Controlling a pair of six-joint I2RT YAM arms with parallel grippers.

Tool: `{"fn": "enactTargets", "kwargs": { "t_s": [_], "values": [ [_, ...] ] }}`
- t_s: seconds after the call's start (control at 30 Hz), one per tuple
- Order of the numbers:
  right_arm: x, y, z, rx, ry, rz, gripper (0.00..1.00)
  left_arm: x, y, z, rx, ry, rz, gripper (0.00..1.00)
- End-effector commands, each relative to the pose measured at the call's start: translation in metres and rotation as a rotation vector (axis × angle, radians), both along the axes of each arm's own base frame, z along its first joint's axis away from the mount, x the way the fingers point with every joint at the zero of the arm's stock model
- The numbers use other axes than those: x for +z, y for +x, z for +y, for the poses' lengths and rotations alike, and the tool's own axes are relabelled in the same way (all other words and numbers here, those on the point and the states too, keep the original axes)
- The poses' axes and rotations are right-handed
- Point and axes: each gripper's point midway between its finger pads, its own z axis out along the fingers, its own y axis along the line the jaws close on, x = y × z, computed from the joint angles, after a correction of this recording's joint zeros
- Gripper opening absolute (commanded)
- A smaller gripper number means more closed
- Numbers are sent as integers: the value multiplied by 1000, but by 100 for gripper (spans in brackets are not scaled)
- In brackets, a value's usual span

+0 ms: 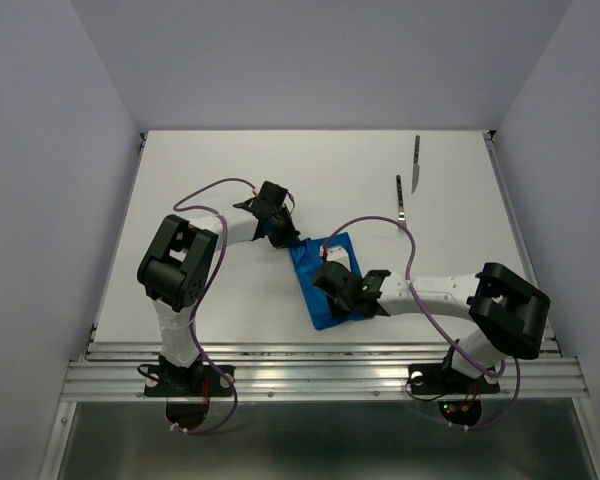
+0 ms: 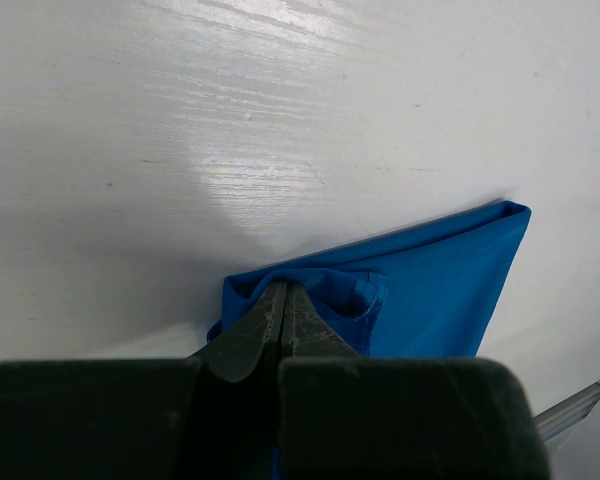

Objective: Fold the napkin into a case and place the utensils inside
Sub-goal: Smooth out the 2/3-rectangle-folded napkin at the center of the board.

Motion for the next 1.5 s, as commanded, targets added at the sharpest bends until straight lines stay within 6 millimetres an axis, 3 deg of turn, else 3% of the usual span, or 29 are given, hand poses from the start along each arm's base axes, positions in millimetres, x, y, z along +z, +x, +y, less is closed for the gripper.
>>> {"fn": "enactTargets", "kwargs": {
  "t_s": [0.0,0.4,0.57,0.87,1.13,1.47],
  "values": [
    [4,3,-2,-26,-11,-30,25,0,-5,9,-11,61,1,0],
    [1,-1,-3,-36,4,-14,19,26,1,1,-40,45,-52,0],
    [18,6,3,-51,46,-51,44,27,-1,-5,-61,34,-53,0],
    [63,25,7,-83,117,-174,51,46,0,-18,-84,-26,-87,0],
    [75,51,-14,-163,137,-193,51,55,0,-26,-103,-53,-106,0],
    [90,104,-60,-287,192,-217,51,54,5,-35,-124,-63,-113,1]
  ]
}}
